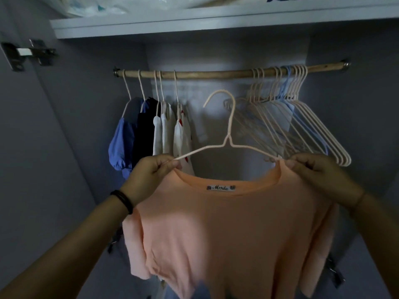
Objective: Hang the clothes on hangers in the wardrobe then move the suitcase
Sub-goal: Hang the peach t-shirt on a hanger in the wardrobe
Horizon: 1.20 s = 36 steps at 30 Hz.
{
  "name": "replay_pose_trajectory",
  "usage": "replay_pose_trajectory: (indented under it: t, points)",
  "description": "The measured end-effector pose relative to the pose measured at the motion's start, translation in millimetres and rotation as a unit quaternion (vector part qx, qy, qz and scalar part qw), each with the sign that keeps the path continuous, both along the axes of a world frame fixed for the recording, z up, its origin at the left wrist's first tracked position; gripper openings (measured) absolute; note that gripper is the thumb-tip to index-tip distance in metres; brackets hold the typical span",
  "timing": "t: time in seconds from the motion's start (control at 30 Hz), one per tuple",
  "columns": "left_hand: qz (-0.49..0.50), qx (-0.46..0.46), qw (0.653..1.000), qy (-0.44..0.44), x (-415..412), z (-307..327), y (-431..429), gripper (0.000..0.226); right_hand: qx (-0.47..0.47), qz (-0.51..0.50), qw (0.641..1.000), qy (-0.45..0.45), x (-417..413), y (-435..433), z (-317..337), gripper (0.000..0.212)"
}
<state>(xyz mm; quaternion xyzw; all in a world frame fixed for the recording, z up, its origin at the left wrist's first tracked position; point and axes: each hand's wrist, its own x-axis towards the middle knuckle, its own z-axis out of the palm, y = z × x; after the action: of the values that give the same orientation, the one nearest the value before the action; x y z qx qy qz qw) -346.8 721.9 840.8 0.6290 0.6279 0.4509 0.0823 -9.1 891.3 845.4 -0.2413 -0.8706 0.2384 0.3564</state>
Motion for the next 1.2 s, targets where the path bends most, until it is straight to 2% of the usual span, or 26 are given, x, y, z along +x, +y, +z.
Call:
replay_pose_trajectory:
  t: [0.17,0.23,0.4,0.53,0.57,0.6,0.67,0.7,0.73,0.77,0.83,0.93,1.0,1.1,1.2]
  points:
    - [-0.036,-0.024,0.998,0.035,20.7,-10.3,11.6,0.018,-0.060,0.022,0.998,-0.010,15.5,-17.4,-14.0,0.033]
    - [-0.040,-0.026,0.998,0.045,25.8,-14.0,14.4,0.025,-0.089,0.007,0.996,0.003,24.9,-23.4,-17.0,0.030]
    - [-0.004,-0.001,1.000,0.014,19.2,-18.0,22.2,0.032,-0.155,-0.022,0.987,-0.028,59.6,-36.8,-17.8,0.066]
    - [-0.029,-0.018,0.999,-0.041,38.3,-23.9,36.5,0.011,-0.234,-0.085,0.967,0.061,85.1,-66.1,-21.4,0.083]
    - [-0.022,-0.006,0.999,-0.041,46.4,-27.1,40.1,0.007,-0.262,-0.092,0.957,0.079,91.3,-74.5,-24.1,0.081]
    - [-0.005,0.006,0.999,-0.035,57.5,-30.0,41.6,0.016,-0.293,-0.102,0.946,0.098,97.2,-83.9,-25.0,0.073]
    - [0.006,0.036,0.998,-0.052,85.2,-35.4,40.8,0.015,-0.341,-0.126,0.924,0.120,110.6,-98.5,-26.7,0.048]
    - [-0.004,0.043,0.997,-0.063,100.0,-38.5,39.6,0.008,-0.351,-0.134,0.918,0.126,117.4,-102.7,-28.5,0.046]
    - [-0.021,0.042,0.996,-0.075,116.8,-39.8,36.1,0.007,-0.356,-0.151,0.915,0.118,122.3,-107.3,-29.3,0.055]
    - [-0.044,0.037,0.994,-0.096,131.7,-42.8,33.8,0.013,-0.359,-0.166,0.912,0.110,126.0,-110.5,-30.5,0.065]
    - [-0.085,0.016,0.987,-0.137,159.0,-46.3,30.3,0.017,-0.361,-0.186,0.908,0.105,125.0,-118.4,-29.5,0.067]
    - [-0.114,-0.010,0.980,-0.160,186.5,-51.4,31.7,0.016,-0.331,-0.190,0.922,0.062,115.2,-125.4,-29.9,0.075]
    - [-0.139,-0.036,0.971,-0.193,200.5,-56.5,33.1,0.018,-0.318,-0.191,0.927,0.048,110.7,-127.4,-29.6,0.068]
    - [-0.201,-0.117,0.943,-0.237,220.7,-61.4,32.7,0.021,-0.314,-0.211,0.923,0.072,103.7,-127.0,-24.5,0.046]
    - [-0.229,-0.158,0.916,-0.290,232.5,-54.1,43.6,0.037,-0.274,-0.229,0.932,0.061,89.4,-123.0,-23.3,0.044]
